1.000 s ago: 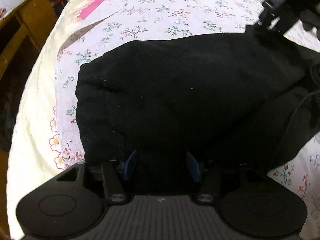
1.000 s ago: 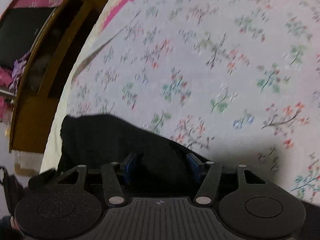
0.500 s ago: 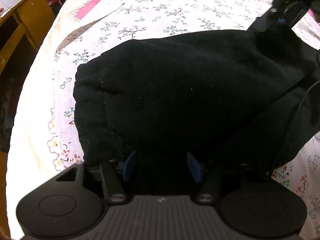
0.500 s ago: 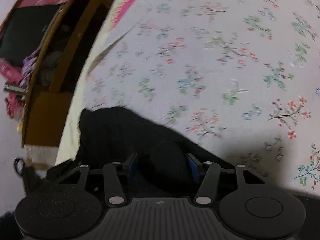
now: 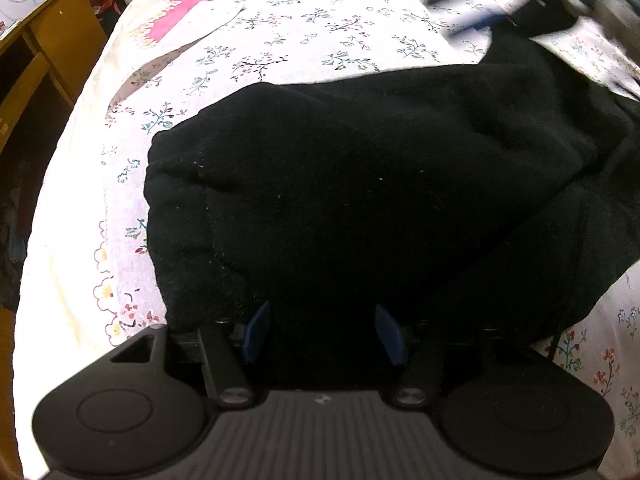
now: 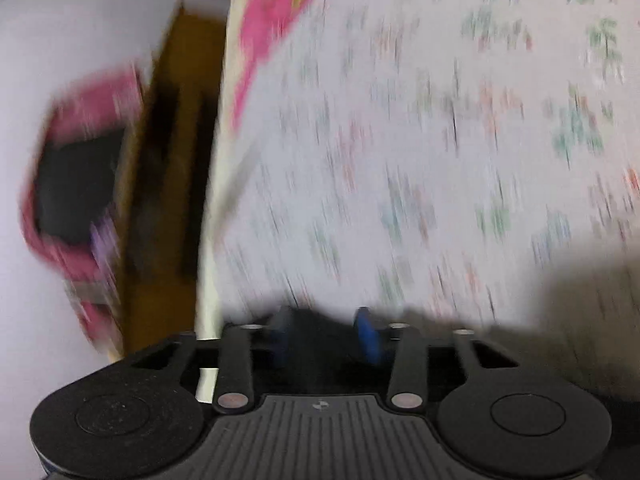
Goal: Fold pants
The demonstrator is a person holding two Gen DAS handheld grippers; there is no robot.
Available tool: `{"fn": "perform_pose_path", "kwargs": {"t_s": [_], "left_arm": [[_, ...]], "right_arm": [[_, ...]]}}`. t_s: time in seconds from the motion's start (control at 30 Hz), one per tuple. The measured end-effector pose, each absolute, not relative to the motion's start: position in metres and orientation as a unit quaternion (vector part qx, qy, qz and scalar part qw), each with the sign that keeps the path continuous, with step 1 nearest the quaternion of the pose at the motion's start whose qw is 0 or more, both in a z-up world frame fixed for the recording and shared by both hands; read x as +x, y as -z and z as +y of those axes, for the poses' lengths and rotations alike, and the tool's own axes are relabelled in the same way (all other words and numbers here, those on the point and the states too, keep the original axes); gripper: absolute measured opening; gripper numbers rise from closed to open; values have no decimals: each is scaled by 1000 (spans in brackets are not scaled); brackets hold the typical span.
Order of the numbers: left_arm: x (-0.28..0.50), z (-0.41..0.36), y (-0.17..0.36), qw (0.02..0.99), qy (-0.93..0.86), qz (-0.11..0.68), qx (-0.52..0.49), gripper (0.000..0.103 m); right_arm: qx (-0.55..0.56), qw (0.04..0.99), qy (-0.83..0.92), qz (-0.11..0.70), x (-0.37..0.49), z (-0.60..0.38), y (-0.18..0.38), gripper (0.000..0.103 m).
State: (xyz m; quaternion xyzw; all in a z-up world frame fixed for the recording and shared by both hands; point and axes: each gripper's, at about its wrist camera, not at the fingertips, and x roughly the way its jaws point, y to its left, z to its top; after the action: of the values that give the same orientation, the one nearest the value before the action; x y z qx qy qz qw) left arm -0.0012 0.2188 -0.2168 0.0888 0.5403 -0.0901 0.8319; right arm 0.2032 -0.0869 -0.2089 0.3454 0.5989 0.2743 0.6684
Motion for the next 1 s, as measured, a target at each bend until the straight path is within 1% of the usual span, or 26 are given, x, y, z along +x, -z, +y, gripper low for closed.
{"fn": "perform_pose_path", "kwargs": {"t_s": [0.07,0.1,0.17,0.2,0.3,0.4,0.47,0.53,0.57,0.7,0.73,0.9,1.0], "left_arm": [[-1,219,216,832,92,540,90,67],[-1,219,216,832,92,540,90,68],[-2,219,215,833,92,539,87,68],[-2,219,214,833,91,538,86,68],[-3,220,215,835,91,536,85,68],[-4,221,215,836,96,534,86,68],[-5,222,215,836,99,533,88,68],[-5,222,215,835,101,533,89,68],[-5,221,215,835,101,533,90,68],[-4,218,214,832,101,536,98,68],[-4,218,214,832,101,536,98,68],[-3,215,215,832,98,536,98,69],[-3,214,215,832,99,536,100,70]], "right_arm": [[397,679,-265,558,224,-92,208,18],[403,691,-257,542,229,-95,206,18],[383,720,-247,523,242,-99,195,19],[352,734,-246,527,244,-98,188,19],[255,731,-292,562,224,-81,170,24],[191,717,-266,616,206,-81,179,25],[185,700,-253,642,203,-88,189,25],[197,661,-262,675,199,-89,200,26],[198,650,-271,682,197,-86,202,29],[163,632,-293,699,194,-74,202,29],[167,626,-293,703,191,-74,201,28],[185,629,-280,701,176,-80,197,15],[179,648,-281,685,161,-78,192,9]]}}
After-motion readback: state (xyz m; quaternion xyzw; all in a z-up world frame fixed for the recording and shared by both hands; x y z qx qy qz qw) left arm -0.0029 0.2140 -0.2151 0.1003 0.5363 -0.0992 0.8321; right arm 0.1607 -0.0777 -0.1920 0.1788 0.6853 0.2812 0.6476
